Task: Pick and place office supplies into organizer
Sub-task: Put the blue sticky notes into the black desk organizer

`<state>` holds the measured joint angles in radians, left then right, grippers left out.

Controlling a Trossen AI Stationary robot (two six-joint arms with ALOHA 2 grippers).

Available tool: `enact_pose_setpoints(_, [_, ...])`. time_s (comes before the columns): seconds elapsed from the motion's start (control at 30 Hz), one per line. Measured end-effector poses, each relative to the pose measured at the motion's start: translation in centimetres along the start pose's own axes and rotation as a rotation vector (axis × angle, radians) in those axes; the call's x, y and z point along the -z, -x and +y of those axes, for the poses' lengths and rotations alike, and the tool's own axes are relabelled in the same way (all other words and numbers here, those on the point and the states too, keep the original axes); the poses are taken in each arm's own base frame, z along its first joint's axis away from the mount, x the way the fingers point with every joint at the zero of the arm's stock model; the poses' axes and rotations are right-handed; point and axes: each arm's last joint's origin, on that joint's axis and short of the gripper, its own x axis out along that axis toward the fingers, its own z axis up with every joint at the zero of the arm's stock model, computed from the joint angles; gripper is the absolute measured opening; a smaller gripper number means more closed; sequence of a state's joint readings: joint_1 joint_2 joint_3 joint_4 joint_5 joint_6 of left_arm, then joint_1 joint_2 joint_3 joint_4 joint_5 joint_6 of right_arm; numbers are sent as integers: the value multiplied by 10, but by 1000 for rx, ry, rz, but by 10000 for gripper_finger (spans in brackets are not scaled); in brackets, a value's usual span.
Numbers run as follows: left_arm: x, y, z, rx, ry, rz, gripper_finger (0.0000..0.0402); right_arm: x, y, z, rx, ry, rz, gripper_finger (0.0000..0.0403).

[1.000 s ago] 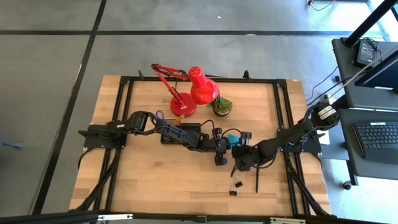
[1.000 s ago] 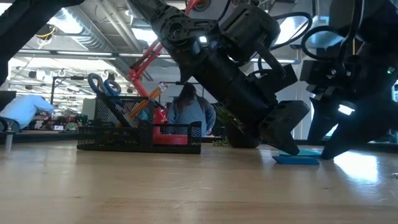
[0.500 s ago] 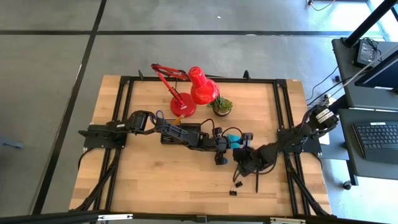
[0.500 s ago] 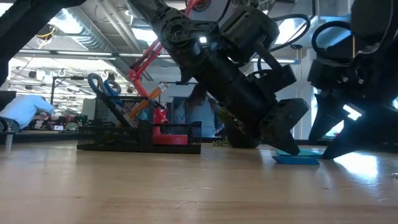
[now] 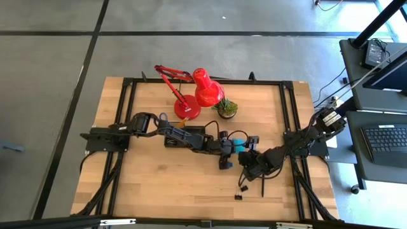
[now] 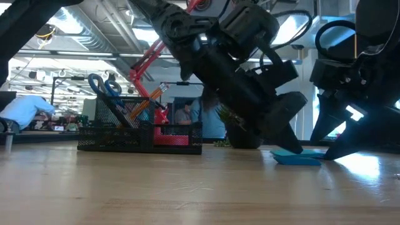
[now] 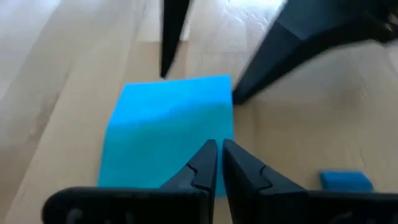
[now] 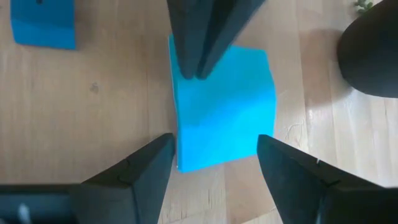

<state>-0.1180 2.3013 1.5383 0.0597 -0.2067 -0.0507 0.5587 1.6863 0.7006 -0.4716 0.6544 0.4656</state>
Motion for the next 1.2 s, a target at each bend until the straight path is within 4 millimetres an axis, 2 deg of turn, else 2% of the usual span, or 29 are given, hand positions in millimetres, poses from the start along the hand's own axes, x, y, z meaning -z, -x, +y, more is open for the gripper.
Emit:
enact_pose_setpoints(0.13, [-10,11,-3,-16,-58,-21,37,0,0,0,-1,1,-1,242])
enact_pose_setpoints(0.3, [-14,15,-5,-64,-109,-35,71,0,0,0,-2,0,-1,242])
enact_pose_setpoints(0.5, [-15,11,18,-137,-78,-28,94,0,1,0,-4,-3,-1,242])
enact_pose_setpoints(0.7, [-11,8,31,-125,-41,11,91,0,1,0,-4,-2,0,242])
enact_pose_setpoints(0.87, [-8,3,27,-103,-35,0,85,0,1,0,-4,-2,-1,242])
enact_pose_setpoints(1.0, [2,-5,24,-106,-32,31,76,0,1,0,-3,-2,-1,242])
enact_pose_setpoints(1.2, [5,-6,26,-127,-18,52,58,0,1,0,-4,-2,-1,242])
